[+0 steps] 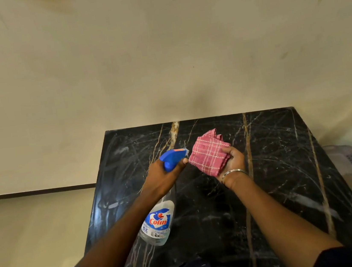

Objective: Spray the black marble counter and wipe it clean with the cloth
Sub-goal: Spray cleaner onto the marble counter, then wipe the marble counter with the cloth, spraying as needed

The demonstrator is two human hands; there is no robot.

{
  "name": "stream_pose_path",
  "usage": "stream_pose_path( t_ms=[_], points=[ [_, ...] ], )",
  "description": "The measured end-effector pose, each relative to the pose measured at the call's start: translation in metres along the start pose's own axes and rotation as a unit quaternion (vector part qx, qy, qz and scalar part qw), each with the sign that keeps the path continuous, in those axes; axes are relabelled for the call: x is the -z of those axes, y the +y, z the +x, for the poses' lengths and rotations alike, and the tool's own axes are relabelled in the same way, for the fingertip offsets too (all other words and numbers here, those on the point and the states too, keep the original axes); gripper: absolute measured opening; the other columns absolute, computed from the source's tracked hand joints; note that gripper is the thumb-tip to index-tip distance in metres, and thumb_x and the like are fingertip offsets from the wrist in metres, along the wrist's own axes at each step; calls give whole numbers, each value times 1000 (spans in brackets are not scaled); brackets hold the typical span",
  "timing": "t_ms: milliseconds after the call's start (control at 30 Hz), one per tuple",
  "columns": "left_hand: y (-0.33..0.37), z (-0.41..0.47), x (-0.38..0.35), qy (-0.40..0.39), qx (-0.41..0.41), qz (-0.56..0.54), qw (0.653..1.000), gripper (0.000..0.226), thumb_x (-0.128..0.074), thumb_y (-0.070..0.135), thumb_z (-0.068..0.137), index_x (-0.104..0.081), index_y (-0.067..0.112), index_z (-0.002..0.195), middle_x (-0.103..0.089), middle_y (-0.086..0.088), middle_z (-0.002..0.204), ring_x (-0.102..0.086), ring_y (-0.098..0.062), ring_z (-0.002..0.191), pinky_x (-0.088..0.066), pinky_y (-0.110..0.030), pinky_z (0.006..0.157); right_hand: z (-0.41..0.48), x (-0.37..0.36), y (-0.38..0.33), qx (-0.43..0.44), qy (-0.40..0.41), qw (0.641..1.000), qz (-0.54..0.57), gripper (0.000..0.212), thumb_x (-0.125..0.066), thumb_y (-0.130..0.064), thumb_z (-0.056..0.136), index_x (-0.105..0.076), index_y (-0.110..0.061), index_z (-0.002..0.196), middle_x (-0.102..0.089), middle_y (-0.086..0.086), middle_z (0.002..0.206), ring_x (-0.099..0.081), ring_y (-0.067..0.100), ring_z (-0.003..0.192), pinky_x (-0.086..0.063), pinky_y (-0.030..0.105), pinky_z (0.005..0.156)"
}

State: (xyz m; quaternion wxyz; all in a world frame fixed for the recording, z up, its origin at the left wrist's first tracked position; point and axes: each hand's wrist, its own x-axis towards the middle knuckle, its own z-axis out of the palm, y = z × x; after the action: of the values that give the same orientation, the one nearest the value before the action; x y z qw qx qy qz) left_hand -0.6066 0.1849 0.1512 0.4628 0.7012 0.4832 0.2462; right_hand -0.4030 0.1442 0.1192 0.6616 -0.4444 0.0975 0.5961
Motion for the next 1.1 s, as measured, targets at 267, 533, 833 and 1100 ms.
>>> stream_pose_path(
  t_ms=[267,533,833,1100],
  points=[
    [-35,6,42,132,-15,-52,990,11,-64,38,90,-61,29,86,-57,2,59,-53,-7,51,-46,-21,51,48,-31,41,43,57,996,-58,17,-46,-14,95,-62,-13,100,-66,13,100,-62,30,88,-50,47,86],
    [-66,25,71,133,3,-69,989,17,-64,32,92,-56,27,78,-51,13,52,-49,-4,48,-40,-11,50,102,-71,77,186,-107,707,-674,59,-44,-52,100,-31,-29,153,-51,17,143,-53,33,127,-45,51,106],
    [-91,36,90,181,25,-101,978,18,-66,31,90,-58,23,76,-48,8,52,-47,-6,47,-43,-18,49,157,-75,120,210,-126,290,-925,80,-30,-61,97,-1,-18,158,4,9,166,6,29,153,5,50,120],
    [-105,53,118,214,53,-107,969,13,-65,39,88,-58,39,78,-49,5,54,-47,-8,49,-45,-22,51,183,-121,169,272,-130,320,-898,78,-4,-50,90,-7,-13,158,-1,13,166,3,32,153,8,51,120]
  ],
)
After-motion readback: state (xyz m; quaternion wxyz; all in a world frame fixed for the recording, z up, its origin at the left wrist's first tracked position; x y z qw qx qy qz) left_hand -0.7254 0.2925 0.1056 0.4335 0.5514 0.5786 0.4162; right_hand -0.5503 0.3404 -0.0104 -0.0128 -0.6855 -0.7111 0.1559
